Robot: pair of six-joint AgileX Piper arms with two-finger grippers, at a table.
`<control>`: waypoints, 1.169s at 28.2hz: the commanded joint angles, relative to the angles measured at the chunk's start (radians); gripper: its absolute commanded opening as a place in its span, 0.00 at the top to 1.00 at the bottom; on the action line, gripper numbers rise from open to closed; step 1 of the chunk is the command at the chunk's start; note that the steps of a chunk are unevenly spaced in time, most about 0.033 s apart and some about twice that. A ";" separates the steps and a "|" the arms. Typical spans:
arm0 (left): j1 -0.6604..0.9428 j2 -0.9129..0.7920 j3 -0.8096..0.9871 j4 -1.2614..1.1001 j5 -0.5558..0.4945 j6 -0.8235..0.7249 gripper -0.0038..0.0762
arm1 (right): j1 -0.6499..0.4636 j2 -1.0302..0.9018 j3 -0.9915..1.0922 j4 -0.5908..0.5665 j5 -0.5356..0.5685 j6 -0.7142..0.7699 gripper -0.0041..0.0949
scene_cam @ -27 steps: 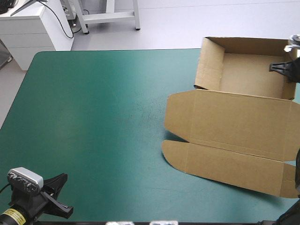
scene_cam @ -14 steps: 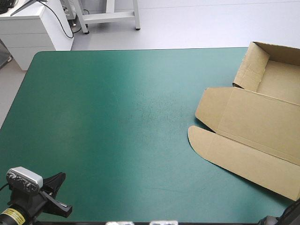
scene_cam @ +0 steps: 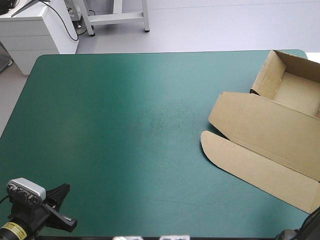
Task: Fold the box
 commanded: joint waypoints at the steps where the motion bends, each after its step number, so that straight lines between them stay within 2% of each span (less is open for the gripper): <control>1: -0.007 0.012 -0.028 -0.003 -0.072 0.000 0.96 | -0.006 -0.058 -0.072 0.007 0.019 -0.009 0.35; 3: -0.007 0.012 -0.028 -0.003 -0.072 0.000 0.96 | -0.006 -0.064 -0.123 0.007 0.074 -0.004 0.31; 6: -0.007 0.012 -0.028 -0.003 -0.070 0.000 0.96 | -0.006 -0.078 -0.235 0.015 0.161 0.002 0.31; 10: -0.007 0.012 -0.028 -0.003 -0.052 0.000 0.96 | -0.006 -0.151 -0.333 0.111 0.169 -0.007 0.32; 13: -0.007 0.012 -0.028 -0.003 -0.032 0.000 0.96 | -0.006 -0.234 -0.347 0.191 0.169 -0.019 0.43; 18: -0.007 0.012 -0.028 -0.011 0.005 0.000 0.96 | -0.006 -0.332 -0.338 0.397 0.169 -0.082 0.92; 19: -0.007 0.012 -0.028 -0.011 0.027 0.000 0.96 | -0.004 -0.347 -0.338 0.443 0.169 -0.087 0.98; 22: -0.007 0.012 -0.028 -0.006 0.080 0.000 0.96 | 0.025 -0.415 -0.294 0.512 0.169 -0.127 0.97; 26: -0.007 0.012 -0.028 -0.005 0.104 -0.008 0.96 | 0.119 -0.557 -0.132 0.496 0.167 -0.152 0.97; 29: -0.007 0.012 -0.028 -0.005 0.095 -0.009 0.96 | 0.263 -0.712 0.092 0.496 0.095 -0.209 0.97; 31: -0.007 0.012 -0.028 -0.015 0.097 -0.009 0.96 | 0.380 -0.801 0.216 0.505 0.007 -0.231 0.97; 32: -0.007 0.012 -0.028 -0.033 0.097 -0.009 0.96 | 0.517 -0.884 0.324 0.501 -0.050 -0.272 0.97; 33: -0.007 0.012 -0.028 -0.048 0.093 -0.009 0.96 | 0.584 -0.924 0.381 0.483 -0.066 -0.279 0.97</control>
